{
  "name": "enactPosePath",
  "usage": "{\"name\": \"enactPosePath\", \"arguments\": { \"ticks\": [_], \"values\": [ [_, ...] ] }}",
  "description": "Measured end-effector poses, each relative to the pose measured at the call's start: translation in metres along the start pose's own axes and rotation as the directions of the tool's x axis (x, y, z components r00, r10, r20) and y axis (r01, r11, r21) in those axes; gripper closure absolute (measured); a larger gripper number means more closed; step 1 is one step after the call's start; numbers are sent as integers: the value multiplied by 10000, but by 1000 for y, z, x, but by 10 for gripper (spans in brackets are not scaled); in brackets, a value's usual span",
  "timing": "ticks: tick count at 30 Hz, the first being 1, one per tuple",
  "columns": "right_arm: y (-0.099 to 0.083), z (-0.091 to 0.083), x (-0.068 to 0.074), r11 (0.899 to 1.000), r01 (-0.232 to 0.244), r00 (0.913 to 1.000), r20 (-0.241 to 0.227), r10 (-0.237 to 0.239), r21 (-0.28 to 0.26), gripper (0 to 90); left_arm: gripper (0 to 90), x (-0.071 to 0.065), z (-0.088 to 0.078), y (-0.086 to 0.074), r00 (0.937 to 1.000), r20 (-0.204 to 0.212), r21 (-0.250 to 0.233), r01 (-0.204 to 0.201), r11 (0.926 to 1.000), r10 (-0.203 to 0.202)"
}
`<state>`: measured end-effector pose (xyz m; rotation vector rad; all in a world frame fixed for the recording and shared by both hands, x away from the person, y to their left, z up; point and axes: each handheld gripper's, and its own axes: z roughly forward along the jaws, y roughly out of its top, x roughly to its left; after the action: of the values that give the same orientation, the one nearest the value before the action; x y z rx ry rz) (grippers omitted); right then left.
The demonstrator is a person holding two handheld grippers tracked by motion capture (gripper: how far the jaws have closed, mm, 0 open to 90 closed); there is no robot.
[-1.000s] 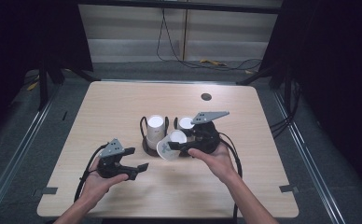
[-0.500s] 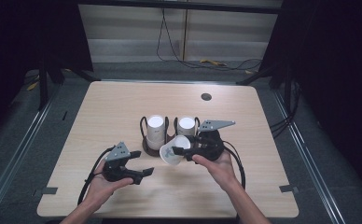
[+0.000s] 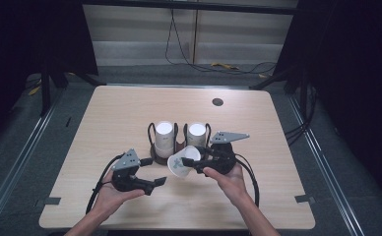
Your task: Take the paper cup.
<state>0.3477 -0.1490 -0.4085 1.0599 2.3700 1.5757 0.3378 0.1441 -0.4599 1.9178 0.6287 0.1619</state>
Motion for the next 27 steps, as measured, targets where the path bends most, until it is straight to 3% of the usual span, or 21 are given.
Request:
{"name": "enactPosePath", "arguments": {
  "ticks": [9, 17, 27],
  "values": [
    [-8, -1, -1, 9993, -311, 9992, -265, 305, -201, 382, 159, -3, 7, 2, 9991, 415, -235, -6, 9997, 16],
    [-14, 3, 1, 9988, -402, 9982, -463, 389, -273, 382, 164, -4, 8, -1, 9991, 403, -225, -120, 9997, 129],
    [-21, 6, -2, 9941, -976, 9928, -746, 940, -469, 381, 159, -4, 10, -5, 9986, 515, -260, -123, 9996, 136]
  ]
}}
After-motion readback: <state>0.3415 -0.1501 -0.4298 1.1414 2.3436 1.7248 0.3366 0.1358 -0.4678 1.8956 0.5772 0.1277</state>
